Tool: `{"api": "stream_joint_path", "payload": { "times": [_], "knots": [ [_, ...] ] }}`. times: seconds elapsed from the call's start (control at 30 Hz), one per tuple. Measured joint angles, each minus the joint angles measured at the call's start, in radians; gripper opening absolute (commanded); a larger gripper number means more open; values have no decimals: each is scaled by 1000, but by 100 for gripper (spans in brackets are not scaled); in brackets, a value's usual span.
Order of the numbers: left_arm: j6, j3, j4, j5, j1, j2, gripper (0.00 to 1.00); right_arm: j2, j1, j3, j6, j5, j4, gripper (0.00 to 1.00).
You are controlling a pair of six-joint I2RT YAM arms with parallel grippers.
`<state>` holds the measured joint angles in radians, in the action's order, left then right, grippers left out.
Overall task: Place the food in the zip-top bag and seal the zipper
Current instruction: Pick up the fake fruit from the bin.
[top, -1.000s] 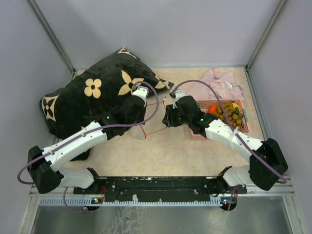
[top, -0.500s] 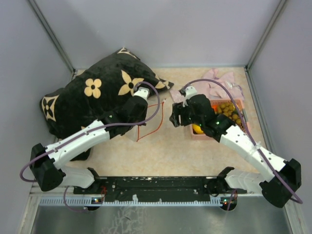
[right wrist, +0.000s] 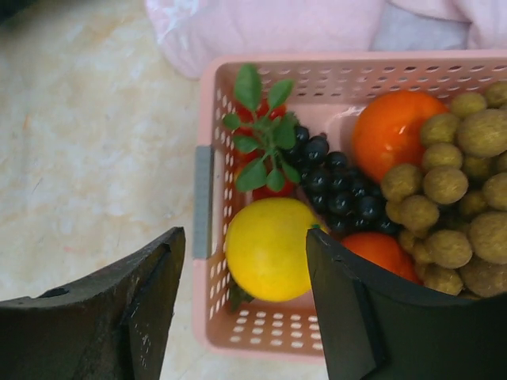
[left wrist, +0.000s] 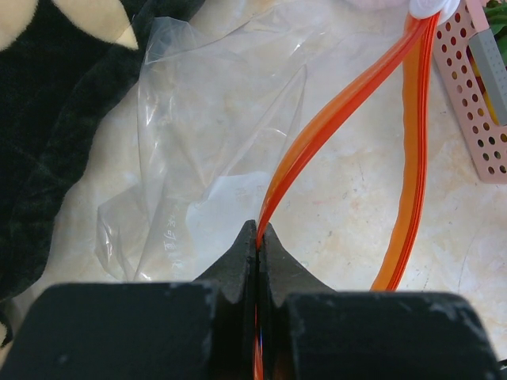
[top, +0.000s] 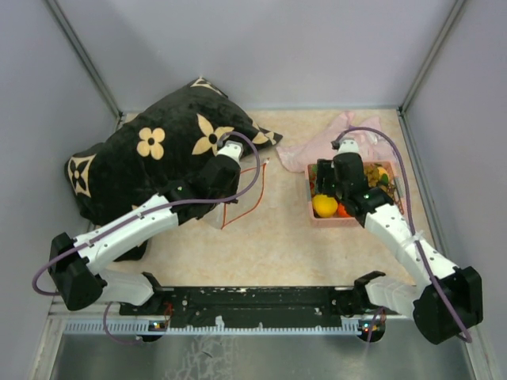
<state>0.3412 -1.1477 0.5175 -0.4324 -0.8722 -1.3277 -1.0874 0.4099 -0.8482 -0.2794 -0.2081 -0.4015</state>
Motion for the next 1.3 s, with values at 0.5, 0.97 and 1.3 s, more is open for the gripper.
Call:
{"api": "stream_joint_path", "payload": {
  "times": [0.5, 0.97, 1.3],
  "knots": [
    [0, 0, 1, 1, 5, 0, 0, -211, -147, 103, -20, 79, 403, 46],
    [0, 0, 5, 15, 11, -8, 0, -407, -166, 124, -35, 133, 582, 13],
    [0, 0, 7, 21, 11, -8, 0, -353, -171, 137, -13, 134, 567, 0]
  ]
}}
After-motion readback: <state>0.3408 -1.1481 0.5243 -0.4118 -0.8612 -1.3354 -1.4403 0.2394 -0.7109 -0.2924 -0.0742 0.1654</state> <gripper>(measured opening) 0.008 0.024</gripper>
